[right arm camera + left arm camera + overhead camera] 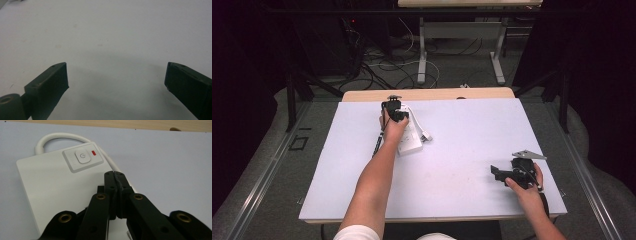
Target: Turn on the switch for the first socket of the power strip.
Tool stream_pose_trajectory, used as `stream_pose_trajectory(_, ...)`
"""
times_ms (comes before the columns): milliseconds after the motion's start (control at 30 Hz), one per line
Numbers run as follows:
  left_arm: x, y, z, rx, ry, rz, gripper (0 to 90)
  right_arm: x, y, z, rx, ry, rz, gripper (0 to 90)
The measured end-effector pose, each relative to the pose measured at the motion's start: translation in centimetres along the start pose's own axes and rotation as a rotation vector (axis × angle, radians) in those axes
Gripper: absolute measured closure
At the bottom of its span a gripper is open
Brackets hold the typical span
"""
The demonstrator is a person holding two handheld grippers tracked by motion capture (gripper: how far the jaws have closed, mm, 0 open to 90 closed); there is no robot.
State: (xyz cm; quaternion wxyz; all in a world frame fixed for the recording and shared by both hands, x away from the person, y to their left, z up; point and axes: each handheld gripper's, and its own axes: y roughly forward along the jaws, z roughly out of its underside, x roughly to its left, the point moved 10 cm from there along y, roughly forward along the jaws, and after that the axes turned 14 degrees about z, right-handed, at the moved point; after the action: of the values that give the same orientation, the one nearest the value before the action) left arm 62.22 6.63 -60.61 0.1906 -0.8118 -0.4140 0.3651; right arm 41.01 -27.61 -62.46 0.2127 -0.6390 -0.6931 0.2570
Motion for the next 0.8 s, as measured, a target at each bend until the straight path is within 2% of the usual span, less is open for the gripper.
stream_pose_trajectory(433, -0.4, -0.3, -0.1, -0.005, 0.019, -0.008, 87.6, 0.0, 0.0, 0.0, -0.001, -0.002, 0.001, 4.4)
stream_pose_trajectory(800, -0.8, -1.0, -0.4, -0.004, 0.027, 0.011, 76.4, 0.0, 0.0, -0.1, -0.005, -0.011, 0.004, 4.4)
